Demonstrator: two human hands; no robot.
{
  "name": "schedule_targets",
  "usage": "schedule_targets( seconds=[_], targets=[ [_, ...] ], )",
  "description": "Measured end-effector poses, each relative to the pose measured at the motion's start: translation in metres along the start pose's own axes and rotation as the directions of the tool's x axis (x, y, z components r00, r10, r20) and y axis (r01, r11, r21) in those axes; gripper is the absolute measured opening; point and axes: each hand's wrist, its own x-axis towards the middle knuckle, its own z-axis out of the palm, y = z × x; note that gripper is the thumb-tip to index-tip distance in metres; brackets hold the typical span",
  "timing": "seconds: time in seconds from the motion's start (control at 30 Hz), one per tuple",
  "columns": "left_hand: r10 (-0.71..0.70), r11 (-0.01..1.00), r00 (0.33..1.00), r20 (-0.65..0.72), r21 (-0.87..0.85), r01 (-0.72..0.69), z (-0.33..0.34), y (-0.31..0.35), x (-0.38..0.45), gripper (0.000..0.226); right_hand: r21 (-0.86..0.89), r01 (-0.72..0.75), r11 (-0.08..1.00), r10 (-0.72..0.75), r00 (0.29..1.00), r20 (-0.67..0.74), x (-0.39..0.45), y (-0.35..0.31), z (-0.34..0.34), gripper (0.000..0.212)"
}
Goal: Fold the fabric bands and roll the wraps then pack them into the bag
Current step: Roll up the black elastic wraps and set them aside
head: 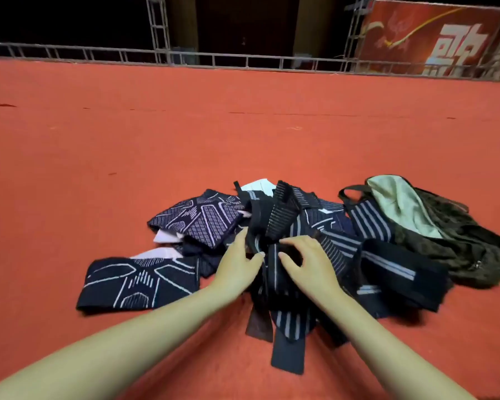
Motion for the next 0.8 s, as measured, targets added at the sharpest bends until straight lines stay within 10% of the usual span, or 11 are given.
schedule_targets(
  seconds=[0.17,0.3,0.67,0.8],
  targets=[
    [-0.109,0.992,0.992,-0.057,-0.068,0.105,0.003,0.014,-0.023,0.055,-0.123,0.027,0.992,-0.015,0.995,0.100,-0.033,-0.005,0.000,0.063],
    [-0.126,0.986,0.979,-0.158,-0.125,0.106,-0.025,0.027,-0.030,0.049,-0.240,0.057,0.969,0.001,0.972,0.234,-0.050,0.003,-0.009,0.038],
    [-0.028,0.950,0.986,-0.163,0.302,0.077,-0.113,0.011,-0.050,0.039,-0.172,0.193,0.966,-0.198,0.980,-0.010,-0.008,-0.053,-0.027,0.037],
    [-0.030,0.921,0.992,-0.127,0.383,0.076,-0.127,-0.008,-0.061,0.038,-0.260,0.331,0.907,-0.299,0.942,0.155,0.028,-0.083,-0.013,0.046]
  ],
)
